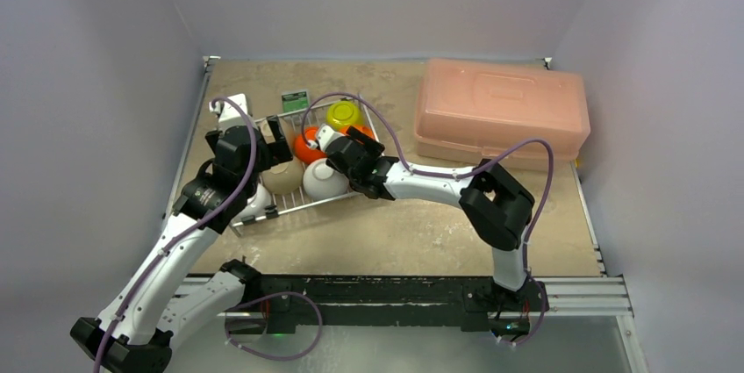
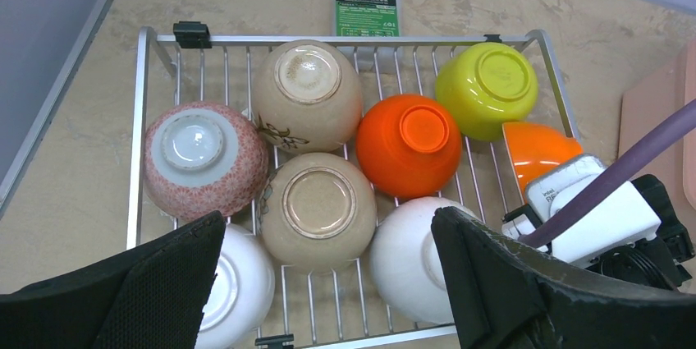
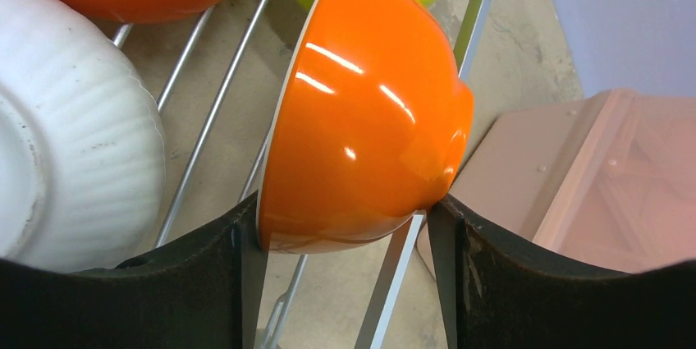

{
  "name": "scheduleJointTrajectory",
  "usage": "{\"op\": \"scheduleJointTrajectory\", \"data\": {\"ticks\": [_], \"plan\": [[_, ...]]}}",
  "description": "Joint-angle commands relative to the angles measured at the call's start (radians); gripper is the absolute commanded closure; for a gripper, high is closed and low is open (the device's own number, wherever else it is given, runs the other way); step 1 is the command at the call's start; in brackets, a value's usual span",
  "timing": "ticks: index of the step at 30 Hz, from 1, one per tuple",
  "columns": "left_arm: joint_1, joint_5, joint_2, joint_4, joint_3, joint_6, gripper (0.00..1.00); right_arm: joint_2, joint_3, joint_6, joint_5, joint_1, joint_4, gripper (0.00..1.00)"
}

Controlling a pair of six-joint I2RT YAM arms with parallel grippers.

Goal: Load the bowls into the dish rack

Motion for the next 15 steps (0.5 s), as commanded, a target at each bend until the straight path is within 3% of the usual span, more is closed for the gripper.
{"op": "scheduleJointTrajectory", "data": {"ticks": [1,9,15], "plan": [[0.0,0.004,0.001,0.014,-0.002,0.019,0.03,-0.008,0.009,-0.006,0.152,-0.022,-0.027,0.6],[0.0,0.006,0.008,0.012,-0.002,0.021,0.03,-0.071,0.006,-0.045,0.154,0.001,0.027,0.7],[0.001,0.006,0.009,0.013,-0.003,0.021,0.02,-0.087,-0.007,-0.13,0.188,0.034,0.075,0.7]]}}
